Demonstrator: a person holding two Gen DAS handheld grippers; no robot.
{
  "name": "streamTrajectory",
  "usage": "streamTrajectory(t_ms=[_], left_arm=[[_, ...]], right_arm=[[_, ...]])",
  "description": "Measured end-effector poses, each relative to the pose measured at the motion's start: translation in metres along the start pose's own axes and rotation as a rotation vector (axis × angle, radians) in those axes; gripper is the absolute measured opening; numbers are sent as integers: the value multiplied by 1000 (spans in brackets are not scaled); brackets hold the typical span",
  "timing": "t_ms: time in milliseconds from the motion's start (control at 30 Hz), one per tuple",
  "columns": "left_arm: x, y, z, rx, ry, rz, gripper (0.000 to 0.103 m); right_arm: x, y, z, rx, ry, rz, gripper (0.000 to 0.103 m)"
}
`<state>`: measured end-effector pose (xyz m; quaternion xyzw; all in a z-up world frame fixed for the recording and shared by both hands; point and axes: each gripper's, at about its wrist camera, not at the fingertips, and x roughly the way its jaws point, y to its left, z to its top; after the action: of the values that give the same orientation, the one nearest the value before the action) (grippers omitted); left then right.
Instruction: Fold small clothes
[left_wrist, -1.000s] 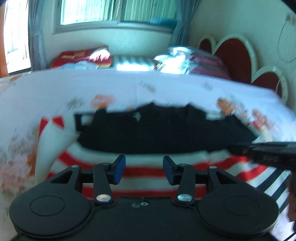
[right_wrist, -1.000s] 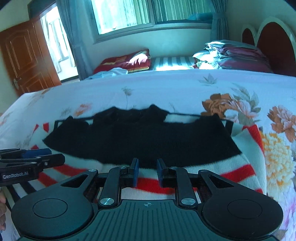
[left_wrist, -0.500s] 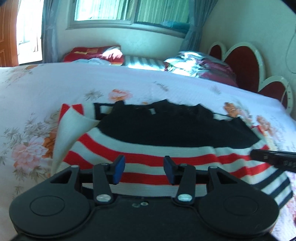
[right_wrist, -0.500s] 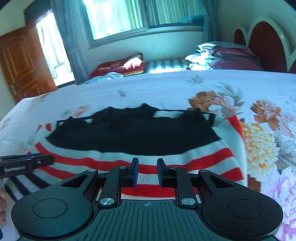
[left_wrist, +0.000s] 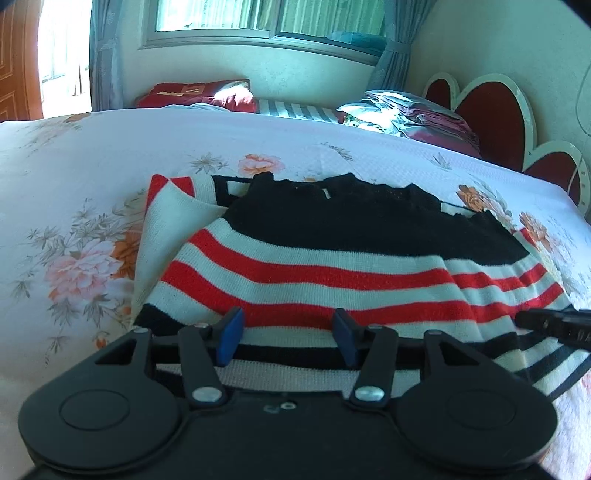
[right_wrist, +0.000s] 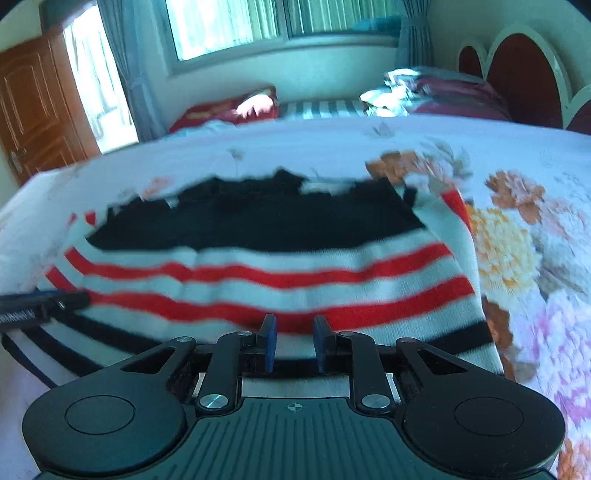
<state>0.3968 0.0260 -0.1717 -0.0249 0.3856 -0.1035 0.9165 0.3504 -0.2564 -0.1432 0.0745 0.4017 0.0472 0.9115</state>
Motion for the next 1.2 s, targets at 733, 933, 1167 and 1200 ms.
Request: streamTrajectory(t_ms=[733, 933, 1167, 1200], left_arm=[[-23, 3, 9, -32, 78, -27, 80], [-29, 8, -4, -27, 87, -25, 82], [-30, 8, -19, 21, 92, -15, 82], [-33, 10, -19, 3, 95, -19, 82]], right_arm=[[-25, 49, -1, -21, -35, -21, 55], [-20, 71, -10, -80, -23, -16, 55], [-10, 76, -35, -149, 38, -63, 55], [-13, 75, -35, -142, 36, -58, 55]])
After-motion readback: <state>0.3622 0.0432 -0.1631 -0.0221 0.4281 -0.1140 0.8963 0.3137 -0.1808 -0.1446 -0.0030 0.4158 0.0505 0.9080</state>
